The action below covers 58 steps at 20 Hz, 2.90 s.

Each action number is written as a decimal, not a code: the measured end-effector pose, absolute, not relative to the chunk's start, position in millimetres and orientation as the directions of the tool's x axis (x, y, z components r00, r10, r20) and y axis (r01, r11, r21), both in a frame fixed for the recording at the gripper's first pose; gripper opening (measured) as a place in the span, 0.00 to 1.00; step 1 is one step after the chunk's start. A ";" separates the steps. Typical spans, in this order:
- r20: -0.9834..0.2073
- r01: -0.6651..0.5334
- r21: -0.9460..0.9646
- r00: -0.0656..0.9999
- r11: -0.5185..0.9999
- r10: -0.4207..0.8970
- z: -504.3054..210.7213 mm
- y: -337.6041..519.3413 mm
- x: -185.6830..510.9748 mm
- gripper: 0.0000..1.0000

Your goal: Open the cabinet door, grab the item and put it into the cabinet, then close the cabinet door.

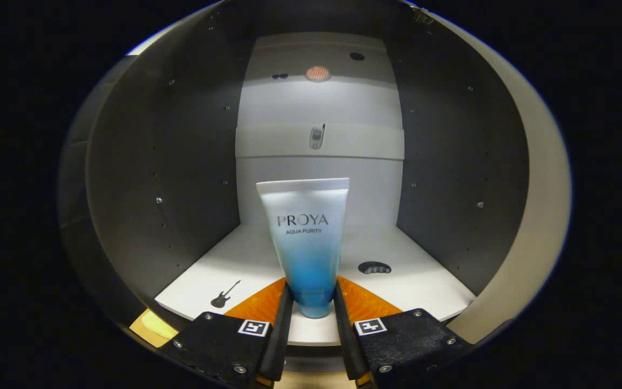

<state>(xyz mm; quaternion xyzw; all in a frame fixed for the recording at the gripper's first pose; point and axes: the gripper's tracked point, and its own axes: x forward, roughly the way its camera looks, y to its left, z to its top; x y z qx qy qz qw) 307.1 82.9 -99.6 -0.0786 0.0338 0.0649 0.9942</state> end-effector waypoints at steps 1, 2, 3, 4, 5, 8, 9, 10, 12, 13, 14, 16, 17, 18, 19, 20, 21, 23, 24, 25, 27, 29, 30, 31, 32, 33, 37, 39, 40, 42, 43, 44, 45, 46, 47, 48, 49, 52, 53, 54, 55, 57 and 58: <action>-0.073 -0.139 -0.151 0.989 0.979 0.130 -99.4 86.3 312.6 0.44; -0.074 -0.140 -0.156 0.989 0.978 0.129 -99.8 86.7 316.3 0.43; -0.072 -0.145 -0.154 0.988 0.977 0.135 -99.3 88.6 315.4 0.44; -0.072 -0.148 -0.149 0.988 0.978 0.138 -101.1 88.8 316.3 0.44; -0.073 -0.147 -0.143 0.988 0.979 0.138 -101.0 88.1 315.8 0.44; -0.053 -0.122 -0.136 0.992 0.983 0.116 -94.8 90.3 317.1 0.54; -0.037 -0.119 -0.129 0.993 0.984 0.116 -88.6 90.5 315.2 0.64; -0.025 -0.118 -0.121 0.993 0.986 0.116 -85.3 90.2 313.4 0.68; -0.026 -0.115 -0.118 0.993 0.986 0.113 -83.6 89.8 307.3 0.77; -0.030 -0.111 -0.119 0.994 0.987 0.108 -83.1 88.0 302.8 0.82; -0.027 -0.108 -0.111 0.994 0.988 0.105 -80.6 88.1 297.2 0.84; -0.015 -0.116 -0.112 0.993 0.987 0.115 -73.4 90.9 283.9 0.90; -0.006 -0.102 -0.143 0.995 0.984 0.102 -70.0 87.2 277.0 0.92; 0.002 -0.089 -0.174 0.996 0.981 0.091 -67.0 84.4 268.6 0.93; 0.010 -0.091 -0.185 0.995 0.978 0.095 -63.6 84.9 257.5 0.93; 0.012 -0.096 -0.181 0.995 0.979 0.100 -62.0 86.8 246.7 0.93; 0.008 -0.101 -0.172 0.995 0.980 0.104 -61.3 87.6 233.7 0.93; 0.000 -0.100 -0.152 0.995 0.983 0.101 -60.8 86.4 206.4 0.93; -0.003 -0.103 -0.143 0.995 0.984 0.104 -61.4 86.9 192.9 0.93; -0.001 -0.108 -0.134 0.994 0.985 0.109 -60.8 86.9 179.0 0.93; 0.004 -0.109 -0.117 0.994 0.987 0.110 -58.7 84.3 151.1 0.93; 0.015 -0.122 -0.096 0.992 0.988 0.124 -55.1 85.1 119.6 0.93; 0.017 -0.120 -0.090 0.992 0.989 0.122 -54.5 83.5 105.4 0.93; 0.014 -0.123 -0.085 0.992 0.989 0.124 -55.2 82.7 86.8 0.93; 0.012 -0.129 -0.069 0.991 0.989 0.130 -56.9 84.1 68.9 0.93; 0.015 -0.138 -0.050 0.990 0.989 0.139 -58.4 85.6 49.6 0.93; 0.011 -0.143 -0.049 0.990 0.988 0.144 -66.6 76.4 -13.1 0.93; 0.001 -0.135 -0.060 0.991 0.989 0.135 -69.6 66.7 -35.1 0.93; -0.002 -0.142 -0.057 0.990 0.988 0.142 -69.8 67.2 -45.9 0.93; -0.012 -0.166 -0.050 0.986 0.985 0.166 -68.7 63.1 -66.5 0.93; -0.017 -0.190 -0.044 0.982 0.981 0.190 -67.9 62.4 -76.2 0.93; -0.024 -0.220 -0.043 0.975 0.975 0.219 -67.7 61.2 -86.7 0.93; -0.026 -0.254 -0.052 0.967 0.966 0.253 -66.3 58.3 -96.1 0.93; -0.021 -0.264 -0.068 0.965 0.962 0.263 -63.9 47.6 -102.9 0.93; -0.016 -0.258 -0.092 0.966 0.962 0.257 -61.5 31.5 -109.3 0.93; -0.016 -0.253 -0.117 0.967 0.960 0.253 -61.6 16.1 -115.2 0.93; -0.014 -0.256 -0.135 0.967 0.957 0.256 -59.5 0.3 -123.2 0.93; -0.030 -0.264 -0.149 0.965 0.953 0.262 -57.4 -50.4 -141.5 0.93; -0.036 -0.263 -0.146 0.965 0.954 0.261 -56.1 -68.4 -146.6 0.93; -0.035 -0.257 -0.144 0.966 0.956 0.255 -53.1 -87.2 -148.6 0.93; -0.028 -0.249 -0.142 0.969 0.958 0.247 -48.0 -105.7 -149.6 0.93; -0.011 -0.215 -0.131 0.976 0.968 0.215 -38.3 -144.6 -147.2 0.93; -0.004 -0.197 -0.128 0.980 0.972 0.198 -35.2 -161.2 -145.9 0.93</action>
